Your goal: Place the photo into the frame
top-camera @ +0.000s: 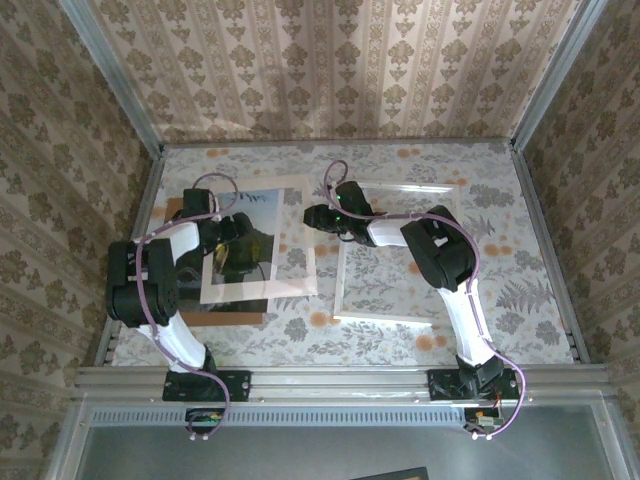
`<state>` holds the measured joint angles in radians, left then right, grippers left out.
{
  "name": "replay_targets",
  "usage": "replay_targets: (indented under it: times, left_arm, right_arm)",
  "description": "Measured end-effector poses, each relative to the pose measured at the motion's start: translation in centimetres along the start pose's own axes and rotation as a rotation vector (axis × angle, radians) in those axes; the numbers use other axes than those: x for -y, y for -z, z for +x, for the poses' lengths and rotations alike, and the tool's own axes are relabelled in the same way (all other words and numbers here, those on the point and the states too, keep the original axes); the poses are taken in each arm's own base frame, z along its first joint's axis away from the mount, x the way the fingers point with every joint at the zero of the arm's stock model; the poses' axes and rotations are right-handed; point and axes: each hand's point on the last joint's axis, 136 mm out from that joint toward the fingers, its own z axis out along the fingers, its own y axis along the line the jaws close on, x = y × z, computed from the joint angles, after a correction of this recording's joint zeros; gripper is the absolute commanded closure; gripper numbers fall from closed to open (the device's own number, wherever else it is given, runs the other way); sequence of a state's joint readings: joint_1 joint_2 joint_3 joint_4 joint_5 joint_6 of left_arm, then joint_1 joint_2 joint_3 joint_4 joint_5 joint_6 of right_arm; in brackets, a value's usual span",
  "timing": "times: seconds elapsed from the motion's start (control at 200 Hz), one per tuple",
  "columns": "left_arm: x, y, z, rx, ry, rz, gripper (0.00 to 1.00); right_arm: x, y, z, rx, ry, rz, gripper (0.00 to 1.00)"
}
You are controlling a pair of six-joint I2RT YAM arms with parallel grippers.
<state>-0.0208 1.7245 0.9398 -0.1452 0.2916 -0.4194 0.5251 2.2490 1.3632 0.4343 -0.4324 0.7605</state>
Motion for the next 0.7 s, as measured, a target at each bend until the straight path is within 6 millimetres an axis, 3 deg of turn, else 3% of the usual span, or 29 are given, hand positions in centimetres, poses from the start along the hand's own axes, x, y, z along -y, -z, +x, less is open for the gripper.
replay_targets:
  times: [0.24,0.395,0.51,0.7]
  left_arm:
    - [0.5,-0.1,0.2,-0.009,-0.004,0.017,0.12]
    - [0.9,-0.1,0.5,-0.019,-0.008,0.03,0.12]
    - [0.9,-0.1,0.5,-0.02,-0.008,0.034,0.12]
    - [1.1,-0.1,0.6,-0.023,-0.01,0.04,0.12]
  right_arm:
    - [-0.9,0.2,1.0,-0.055,0.06,-0.075,0.65]
    - [-0.4,0.3,2.7,-0.131,0.176,-0.067,0.65]
    - [-0.3,0.3,2.9,-0.158,0.243,-0.058,0.65]
    - [0.1,0.5,3.0,-0.173,0.252,-0.029,0.76]
